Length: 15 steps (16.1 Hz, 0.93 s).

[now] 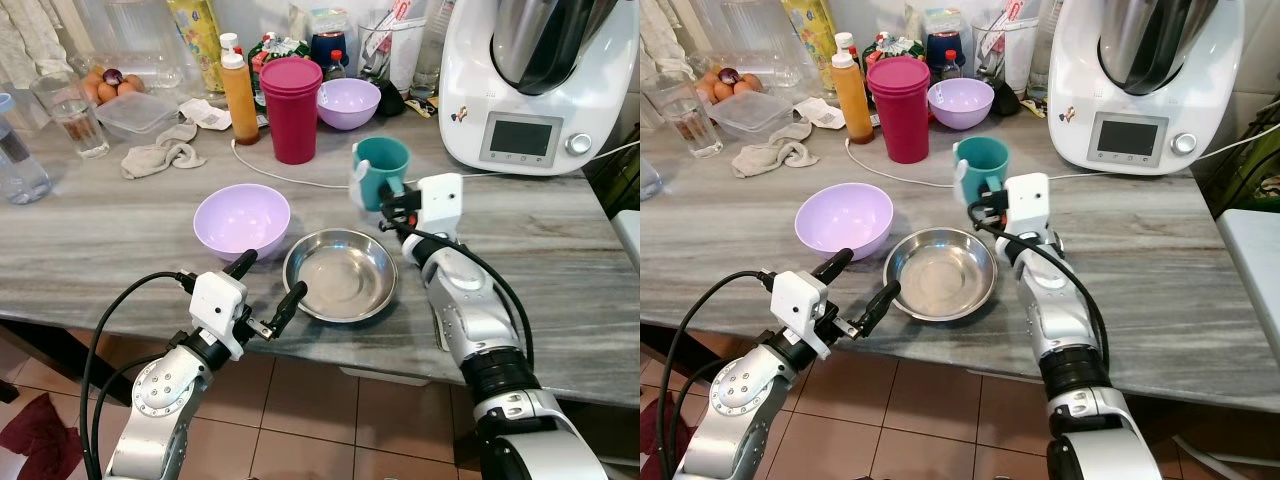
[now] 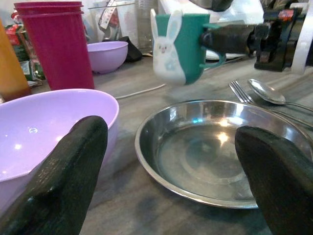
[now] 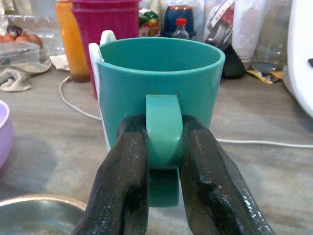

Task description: Setting the table

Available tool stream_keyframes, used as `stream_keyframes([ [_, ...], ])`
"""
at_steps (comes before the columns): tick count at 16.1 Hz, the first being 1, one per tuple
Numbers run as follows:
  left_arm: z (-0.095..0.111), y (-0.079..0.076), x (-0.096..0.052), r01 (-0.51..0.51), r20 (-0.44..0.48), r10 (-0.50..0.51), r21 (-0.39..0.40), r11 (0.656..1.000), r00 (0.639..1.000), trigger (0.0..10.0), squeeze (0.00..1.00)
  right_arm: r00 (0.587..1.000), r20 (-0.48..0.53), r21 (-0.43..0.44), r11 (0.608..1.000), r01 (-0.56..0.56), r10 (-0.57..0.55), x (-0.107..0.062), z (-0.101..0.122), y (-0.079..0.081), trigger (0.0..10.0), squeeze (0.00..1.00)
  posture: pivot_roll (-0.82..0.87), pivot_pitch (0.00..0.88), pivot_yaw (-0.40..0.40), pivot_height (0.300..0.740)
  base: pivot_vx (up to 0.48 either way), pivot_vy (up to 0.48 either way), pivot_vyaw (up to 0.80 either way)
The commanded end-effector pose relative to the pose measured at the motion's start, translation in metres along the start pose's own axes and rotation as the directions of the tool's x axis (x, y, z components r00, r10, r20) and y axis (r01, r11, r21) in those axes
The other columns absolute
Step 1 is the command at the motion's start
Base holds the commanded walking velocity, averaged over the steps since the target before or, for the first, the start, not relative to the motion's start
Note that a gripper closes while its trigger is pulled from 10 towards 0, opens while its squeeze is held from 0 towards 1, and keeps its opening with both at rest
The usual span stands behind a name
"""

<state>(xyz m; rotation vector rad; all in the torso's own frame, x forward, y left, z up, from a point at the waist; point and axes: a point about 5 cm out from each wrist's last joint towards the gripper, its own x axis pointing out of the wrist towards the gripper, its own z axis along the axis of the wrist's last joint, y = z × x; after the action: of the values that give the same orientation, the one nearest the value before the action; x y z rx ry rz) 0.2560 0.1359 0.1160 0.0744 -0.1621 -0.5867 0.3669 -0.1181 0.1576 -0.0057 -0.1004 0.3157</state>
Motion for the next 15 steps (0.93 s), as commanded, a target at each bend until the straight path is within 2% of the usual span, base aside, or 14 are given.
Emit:
stream_keyframes([
  [1,-0.001,0.002,-0.002,0.008,-0.011,-0.008,0.002,1.0,1.0,10.0,0.0,0.999,0.026,-0.009,1.0,-0.026,0.027,0.005,0.006,0.003,10.0,0.0,-0.15,0.112,0.021,0.74,0.0,0.0,0.0],
  [6,-0.004,-0.001,-0.003,0.028,-0.017,-0.028,-0.009,1.0,0.999,10.0,0.0,0.999,0.003,-0.008,0.999,-0.048,0.048,0.005,-0.008,0.013,10.0,0.0,-0.15,0.111,0.034,0.74,0.0,0.0,0.0],
  [8,-0.004,-0.003,-0.003,0.061,-0.017,-0.061,-0.015,0.998,0.998,10.0,0.0,0.998,-0.001,-0.032,0.998,-0.056,0.056,0.004,-0.012,0.015,10.0,0.0,-0.15,0.107,0.04,0.74,0.0,0.0,0.0],
  [15,-0.004,-0.004,-0.003,0.07,-0.016,-0.07,-0.016,0.997,0.997,10.0,0.0,1.0,-0.014,-0.078,0.997,-0.027,0.026,0.005,-0.017,0.005,10.0,0.0,-0.14,0.098,0.04,0.74,0.0,0.0,0.0],
])
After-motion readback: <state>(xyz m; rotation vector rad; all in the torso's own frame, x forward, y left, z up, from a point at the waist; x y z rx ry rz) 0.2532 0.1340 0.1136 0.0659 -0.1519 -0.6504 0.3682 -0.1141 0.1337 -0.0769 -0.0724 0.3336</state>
